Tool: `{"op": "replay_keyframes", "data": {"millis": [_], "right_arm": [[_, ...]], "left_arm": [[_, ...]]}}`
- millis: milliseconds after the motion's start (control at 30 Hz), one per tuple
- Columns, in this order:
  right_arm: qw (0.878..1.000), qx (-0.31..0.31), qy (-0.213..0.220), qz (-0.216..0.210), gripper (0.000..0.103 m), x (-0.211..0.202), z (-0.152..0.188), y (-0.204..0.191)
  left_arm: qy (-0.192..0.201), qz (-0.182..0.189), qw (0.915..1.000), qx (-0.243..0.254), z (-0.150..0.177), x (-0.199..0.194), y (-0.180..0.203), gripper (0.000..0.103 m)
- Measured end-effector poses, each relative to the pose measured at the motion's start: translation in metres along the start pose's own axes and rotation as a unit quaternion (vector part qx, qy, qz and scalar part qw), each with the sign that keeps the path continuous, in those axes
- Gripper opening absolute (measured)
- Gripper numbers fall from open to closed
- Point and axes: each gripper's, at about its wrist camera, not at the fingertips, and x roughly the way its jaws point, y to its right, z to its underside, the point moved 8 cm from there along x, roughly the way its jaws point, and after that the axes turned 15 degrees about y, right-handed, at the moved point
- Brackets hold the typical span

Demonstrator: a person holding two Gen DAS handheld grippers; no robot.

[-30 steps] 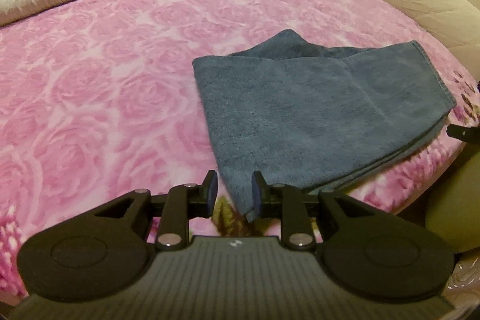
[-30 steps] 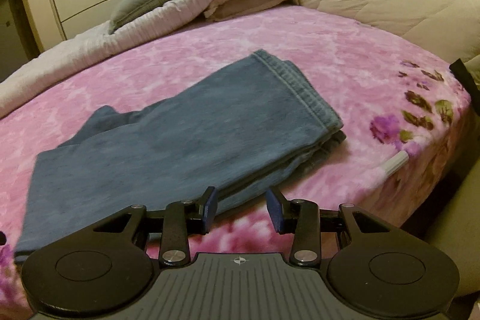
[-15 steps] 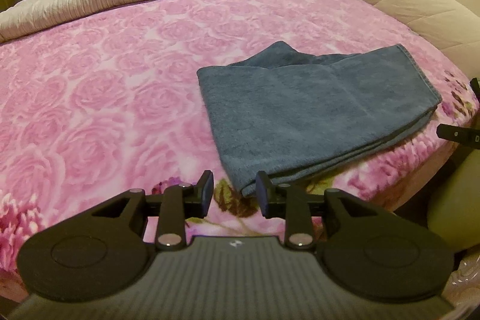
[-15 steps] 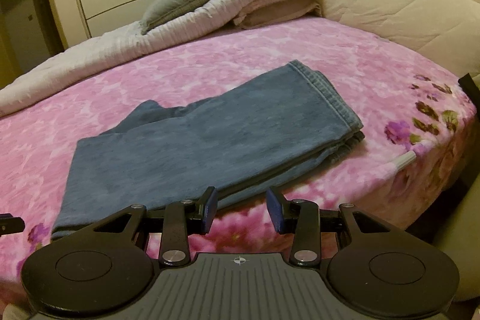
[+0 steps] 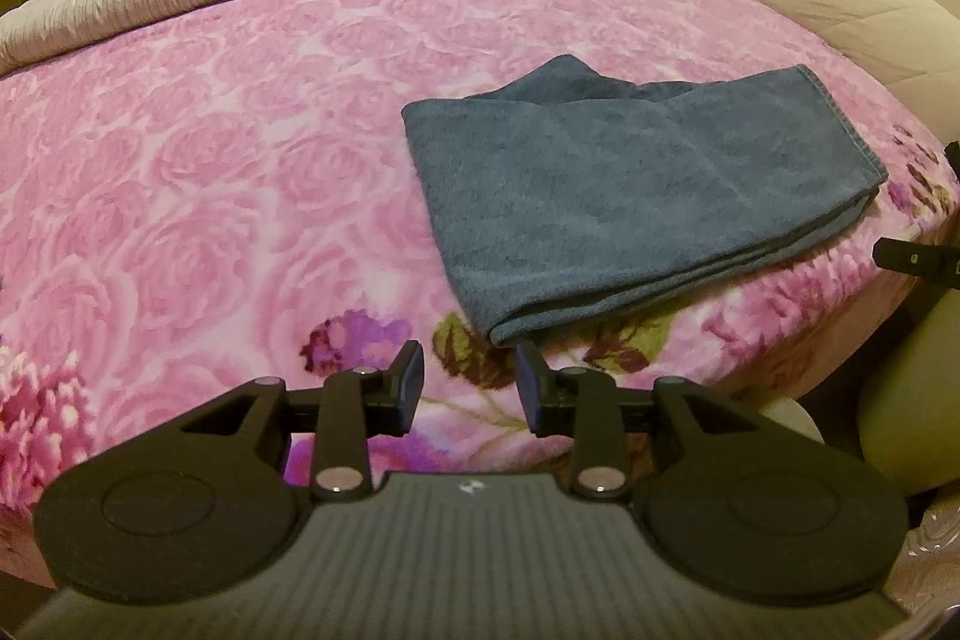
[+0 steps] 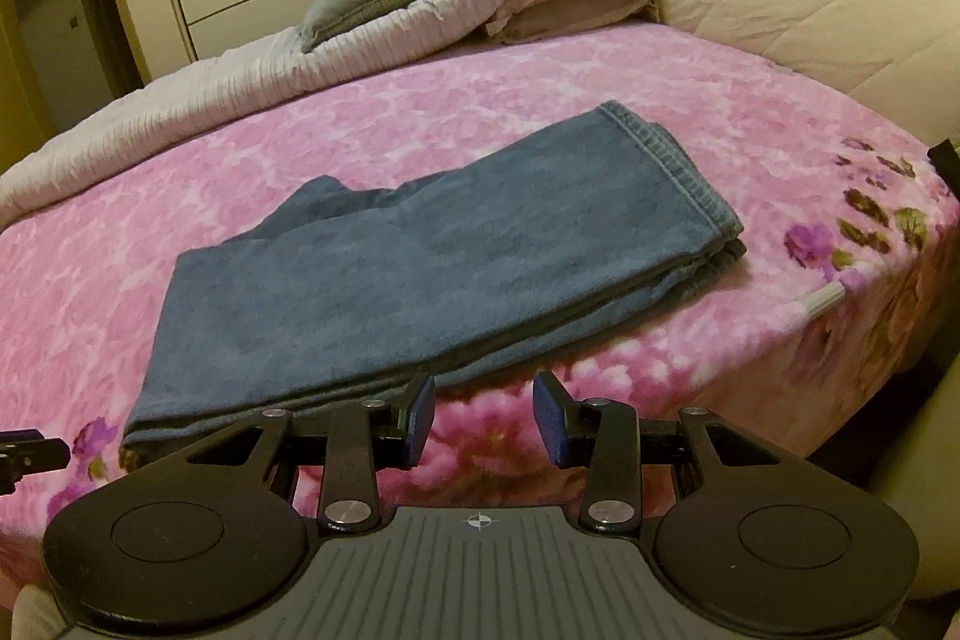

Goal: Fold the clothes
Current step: 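Withdraw both grippers from the folded jeans, then grasp the folded jeans edge with the right gripper while the left gripper approaches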

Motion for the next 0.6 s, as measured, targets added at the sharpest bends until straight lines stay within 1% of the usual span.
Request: {"op": "replay_keyframes", "data": {"millis": [100,133,167,200,267,300,367,433,533,567,600], "right_arm": [[1.000,0.000,-0.006,0.000,0.040,0.004,0.003,0.000],[1.000,0.001,-0.007,0.000,0.040,0.005,0.004,0.000],[1.000,0.001,-0.009,0.000,0.040,0.006,0.005,0.001],[1.000,0.002,-0.012,0.000,0.040,0.008,0.007,0.002],[1.000,0.005,-0.017,0.003,0.040,0.012,0.010,0.005],[1.000,0.007,-0.019,0.004,0.040,0.015,0.012,0.007],[1.000,0.012,-0.024,0.009,0.040,0.020,0.015,0.012],[0.999,0.016,-0.031,0.015,0.040,0.025,0.018,0.018],[0.999,0.023,-0.037,0.022,0.040,0.032,0.022,0.027],[0.999,0.026,-0.039,0.024,0.040,0.034,0.023,0.029],[0.998,0.027,-0.041,0.027,0.040,0.036,0.024,0.032]], "left_arm": [[-0.002,0.007,0.9999,-0.011,0.002,0.001,-0.003,0.029],[-0.003,0.015,0.9996,-0.023,0.004,0.002,-0.005,0.031],[-0.004,0.026,0.9988,-0.040,0.005,0.003,-0.007,0.032],[-0.007,0.043,0.9964,-0.073,0.009,0.006,-0.012,0.033],[-0.009,0.069,0.9878,-0.140,0.015,0.011,-0.021,0.033],[-0.008,0.077,0.9807,-0.180,0.019,0.016,-0.027,0.033],[-0.005,0.093,0.9614,-0.259,0.027,0.025,-0.039,0.033],[-0.001,0.108,0.9359,-0.335,0.033,0.034,-0.052,0.033],[0.009,0.115,0.8961,-0.429,0.039,0.051,-0.066,0.034],[0.010,0.113,0.8868,-0.448,0.041,0.057,-0.070,0.034],[0.008,0.109,0.8796,-0.463,0.043,0.063,-0.073,0.034]]}}
